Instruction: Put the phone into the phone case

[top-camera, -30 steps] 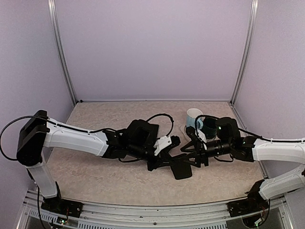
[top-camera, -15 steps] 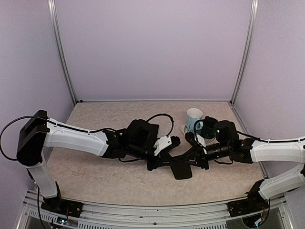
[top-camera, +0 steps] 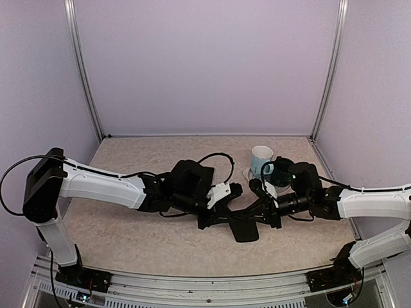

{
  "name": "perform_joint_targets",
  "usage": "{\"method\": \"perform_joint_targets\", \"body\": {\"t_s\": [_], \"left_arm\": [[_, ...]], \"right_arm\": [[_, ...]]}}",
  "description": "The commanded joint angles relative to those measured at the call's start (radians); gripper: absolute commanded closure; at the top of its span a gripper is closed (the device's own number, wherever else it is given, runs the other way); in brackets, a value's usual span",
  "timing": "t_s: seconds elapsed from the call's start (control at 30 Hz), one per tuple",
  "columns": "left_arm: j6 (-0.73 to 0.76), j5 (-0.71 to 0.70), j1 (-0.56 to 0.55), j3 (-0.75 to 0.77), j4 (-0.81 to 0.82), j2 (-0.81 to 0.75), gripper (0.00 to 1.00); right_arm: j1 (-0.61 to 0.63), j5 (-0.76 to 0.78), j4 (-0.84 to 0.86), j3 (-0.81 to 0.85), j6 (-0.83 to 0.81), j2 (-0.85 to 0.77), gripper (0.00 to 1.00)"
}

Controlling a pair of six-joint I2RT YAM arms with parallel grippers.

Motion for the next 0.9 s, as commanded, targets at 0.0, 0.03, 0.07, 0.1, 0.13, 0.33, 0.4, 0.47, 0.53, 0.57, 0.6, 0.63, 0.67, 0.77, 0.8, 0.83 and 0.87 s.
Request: {"method": "perform_joint_targets", "body": {"t_s": [0.0,0.03,0.07,0.1,0.13,0.33,0.4,0.47,0.53,0.57,0.6,0.63,0.67,0.77,0.8,0.83,0.87], "left_arm": [[-0.047,-0.016,0.016,-0.004,-0.061,-0.005,1.00],[-0.048,-0.012,0.016,-0.005,-0.041,-0.007,1.00],[-0.046,-0.012,0.016,-0.005,-0.037,-0.010,1.00],[-0.040,-0.013,0.016,-0.005,-0.043,-0.010,1.00],[-0.033,-0.012,0.018,-0.005,-0.049,-0.007,1.00],[-0.014,-0.024,0.036,0.002,-0.093,0.016,1.00],[-0.017,-0.018,0.037,0.008,-0.087,0.025,1.00],[-0.021,-0.014,0.036,0.027,-0.094,0.037,1.00],[-0.020,-0.015,0.035,0.052,-0.122,0.052,1.00],[-0.018,-0.015,0.035,0.058,-0.128,0.055,1.00],[-0.018,-0.020,0.034,0.059,-0.128,0.055,1.00],[-0.018,-0.023,0.034,0.058,-0.127,0.054,1.00],[-0.018,-0.025,0.034,0.055,-0.124,0.051,1.00],[-0.020,-0.035,0.036,0.051,-0.122,0.047,1.00],[-0.021,-0.038,0.037,0.050,-0.120,0.046,1.00],[-0.022,-0.037,0.036,0.050,-0.116,0.045,1.00],[-0.022,-0.036,0.037,0.050,-0.113,0.045,1.00]], "right_arm": [[-0.008,0.053,-0.014,0.034,0.109,-0.032,0.83],[-0.008,0.057,-0.012,0.032,0.120,-0.033,0.64],[-0.008,0.059,-0.006,0.023,0.129,-0.032,0.48],[-0.008,0.068,0.005,0.007,0.145,-0.031,0.38],[-0.008,0.085,0.018,-0.012,0.165,-0.031,0.34],[-0.008,0.112,0.109,-0.136,0.275,-0.041,0.31],[-0.008,0.130,0.170,-0.166,0.304,-0.037,0.32],[-0.008,0.129,0.250,-0.200,0.322,-0.023,0.36],[-0.008,0.114,0.285,-0.206,0.325,-0.005,0.45],[-0.008,0.106,0.293,-0.203,0.324,0.003,0.56],[-0.008,0.105,0.295,-0.200,0.323,0.006,0.65],[-0.008,0.107,0.295,-0.200,0.321,0.008,0.72],[-0.008,0.105,0.295,-0.199,0.317,0.004,0.78],[-0.006,0.097,0.294,-0.205,0.308,-0.018,0.88],[-0.006,0.090,0.301,-0.208,0.307,-0.024,0.90],[-0.006,0.082,0.307,-0.212,0.308,-0.027,0.91],[-0.006,0.069,0.314,-0.214,0.310,-0.029,0.92]]}}
